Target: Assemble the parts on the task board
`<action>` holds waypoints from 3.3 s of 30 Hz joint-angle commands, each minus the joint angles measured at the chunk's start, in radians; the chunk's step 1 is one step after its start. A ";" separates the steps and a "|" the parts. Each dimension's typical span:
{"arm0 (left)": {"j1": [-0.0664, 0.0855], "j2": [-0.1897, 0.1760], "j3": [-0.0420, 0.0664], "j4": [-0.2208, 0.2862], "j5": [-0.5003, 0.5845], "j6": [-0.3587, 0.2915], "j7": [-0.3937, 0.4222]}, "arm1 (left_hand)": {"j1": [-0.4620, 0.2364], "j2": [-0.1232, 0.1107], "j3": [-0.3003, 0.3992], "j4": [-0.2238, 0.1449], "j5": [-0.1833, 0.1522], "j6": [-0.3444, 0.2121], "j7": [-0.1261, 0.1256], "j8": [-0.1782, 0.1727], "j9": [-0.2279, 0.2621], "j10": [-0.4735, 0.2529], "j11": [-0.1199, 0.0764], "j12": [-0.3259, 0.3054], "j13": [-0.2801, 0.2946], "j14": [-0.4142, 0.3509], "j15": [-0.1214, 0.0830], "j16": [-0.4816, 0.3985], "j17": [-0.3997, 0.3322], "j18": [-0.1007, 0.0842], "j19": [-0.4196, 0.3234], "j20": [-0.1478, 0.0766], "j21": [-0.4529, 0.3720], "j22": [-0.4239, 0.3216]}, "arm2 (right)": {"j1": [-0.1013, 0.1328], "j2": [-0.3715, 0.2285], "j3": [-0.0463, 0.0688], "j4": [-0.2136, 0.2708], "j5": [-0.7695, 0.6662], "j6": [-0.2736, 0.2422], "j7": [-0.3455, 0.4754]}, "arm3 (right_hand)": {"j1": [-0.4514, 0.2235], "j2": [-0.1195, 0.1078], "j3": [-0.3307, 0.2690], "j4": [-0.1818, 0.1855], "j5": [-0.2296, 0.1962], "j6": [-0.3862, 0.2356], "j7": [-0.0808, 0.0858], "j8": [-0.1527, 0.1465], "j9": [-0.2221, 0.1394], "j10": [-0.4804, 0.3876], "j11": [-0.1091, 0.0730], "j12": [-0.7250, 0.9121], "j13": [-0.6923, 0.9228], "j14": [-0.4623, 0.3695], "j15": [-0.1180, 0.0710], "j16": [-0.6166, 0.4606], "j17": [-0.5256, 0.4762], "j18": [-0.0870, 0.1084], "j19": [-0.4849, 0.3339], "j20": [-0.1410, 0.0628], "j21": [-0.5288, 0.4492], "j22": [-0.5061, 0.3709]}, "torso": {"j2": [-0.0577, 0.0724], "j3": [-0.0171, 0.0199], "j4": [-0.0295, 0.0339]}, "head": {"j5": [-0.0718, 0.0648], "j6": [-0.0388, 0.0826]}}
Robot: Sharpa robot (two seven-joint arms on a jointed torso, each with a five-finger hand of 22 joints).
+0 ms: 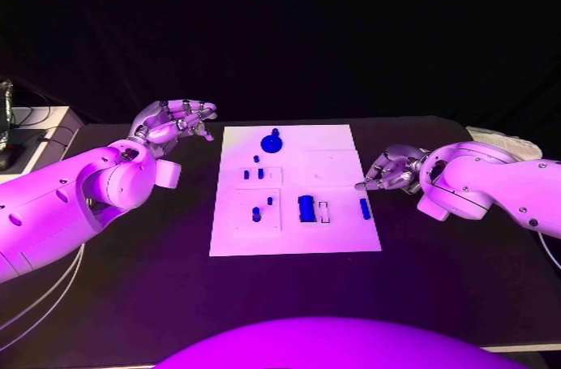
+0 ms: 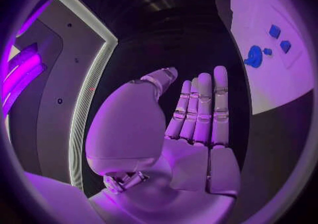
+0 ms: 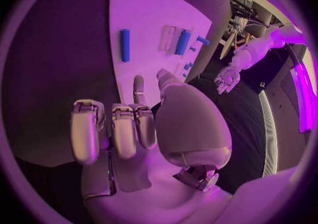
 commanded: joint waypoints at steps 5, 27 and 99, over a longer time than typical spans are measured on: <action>-0.001 0.001 0.001 0.003 0.006 0.014 0.013 | -0.001 0.003 -0.001 0.008 -0.002 -0.006 0.001 0.006 -0.001 0.007 0.002 -0.001 -0.001 -0.003 0.000 0.000 0.001 0.013 0.006 -0.001 -0.008 -0.002 | -0.007 -0.012 -0.004 -0.011 -0.183 0.129 -0.074 | -0.036 0.001 -0.013 0.002 -0.010 0.015 -0.004 -0.005 -0.001 0.103 -0.001 0.002 0.263 0.106 -0.001 0.006 0.263 -0.016 0.081 0.002 0.010 0.227 | 0.001 -0.0008 0.0023 | -0.010 0.001; -0.002 0.000 0.001 0.003 0.006 0.015 0.011 | -0.002 0.002 -0.003 0.009 -0.003 -0.006 0.001 0.006 -0.002 0.007 0.002 -0.001 -0.002 -0.003 0.000 0.000 0.001 0.013 0.006 -0.001 -0.009 -0.003 | -0.062 0.028 -0.008 -0.014 -0.220 0.152 -0.093 | -0.072 0.021 -0.018 0.001 -0.030 0.028 -0.008 -0.013 -0.012 0.103 -0.004 0.002 0.263 0.106 -0.002 0.006 0.263 -0.016 0.081 0.001 0.009 0.228 | 0.002 -0.0004 0.0024 | -0.007 -0.009; -0.002 0.001 0.001 0.003 0.006 0.021 0.001 | 0.005 0.007 -0.002 0.013 -0.002 -0.009 0.003 0.006 -0.005 0.005 0.003 -0.004 -0.005 -0.003 0.000 0.001 0.003 0.014 0.011 -0.001 -0.013 -0.006 | -0.063 0.125 -0.005 0.063 -0.035 0.035 -0.084 | -0.135 -0.046 0.500 -0.167 0.117 0.030 -0.015 0.016 0.003 0.103 -0.012 0.002 0.263 0.106 -0.011 0.006 0.263 -0.013 0.078 -0.008 -0.013 0.230 | 0.001 -0.0010 0.0032 | 0.001 -0.010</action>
